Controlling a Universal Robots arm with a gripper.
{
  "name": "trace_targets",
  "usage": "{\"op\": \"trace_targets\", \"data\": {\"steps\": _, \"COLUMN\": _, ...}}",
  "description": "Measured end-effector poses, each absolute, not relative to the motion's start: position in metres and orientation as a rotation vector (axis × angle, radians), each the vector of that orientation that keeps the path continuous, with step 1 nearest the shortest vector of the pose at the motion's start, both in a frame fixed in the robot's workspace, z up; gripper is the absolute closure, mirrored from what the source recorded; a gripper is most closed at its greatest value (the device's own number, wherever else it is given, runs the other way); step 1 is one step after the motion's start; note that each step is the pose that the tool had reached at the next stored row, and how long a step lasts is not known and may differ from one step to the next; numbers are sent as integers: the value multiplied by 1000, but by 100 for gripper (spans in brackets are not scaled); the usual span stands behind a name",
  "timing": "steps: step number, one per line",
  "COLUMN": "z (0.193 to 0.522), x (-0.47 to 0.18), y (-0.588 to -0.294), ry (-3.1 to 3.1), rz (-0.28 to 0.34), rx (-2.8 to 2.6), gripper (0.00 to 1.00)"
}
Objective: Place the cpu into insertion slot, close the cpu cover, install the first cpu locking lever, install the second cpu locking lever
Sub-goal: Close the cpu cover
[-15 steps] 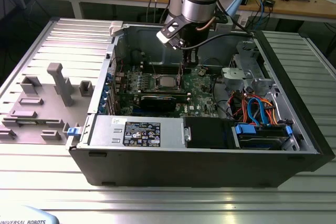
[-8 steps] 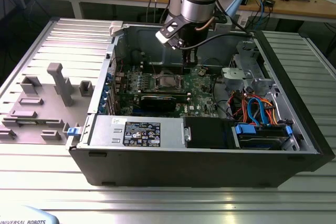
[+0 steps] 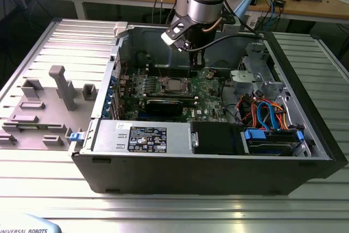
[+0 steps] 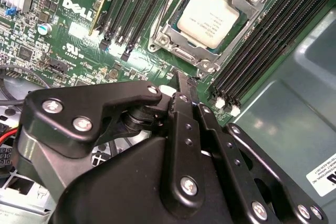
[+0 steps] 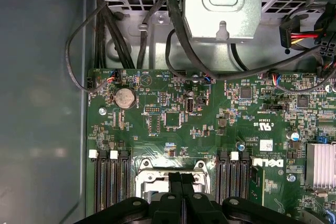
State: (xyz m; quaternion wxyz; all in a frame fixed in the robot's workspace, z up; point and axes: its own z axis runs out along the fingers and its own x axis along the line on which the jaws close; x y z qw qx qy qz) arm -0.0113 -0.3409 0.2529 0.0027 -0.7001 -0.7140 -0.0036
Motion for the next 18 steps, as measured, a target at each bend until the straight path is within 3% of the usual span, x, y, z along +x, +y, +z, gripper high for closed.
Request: {"op": "trace_targets", "data": {"steps": 18, "z": 243, "x": -32, "y": -341, "ry": -2242, "rz": -11, "rx": -2193, "gripper": 89}}
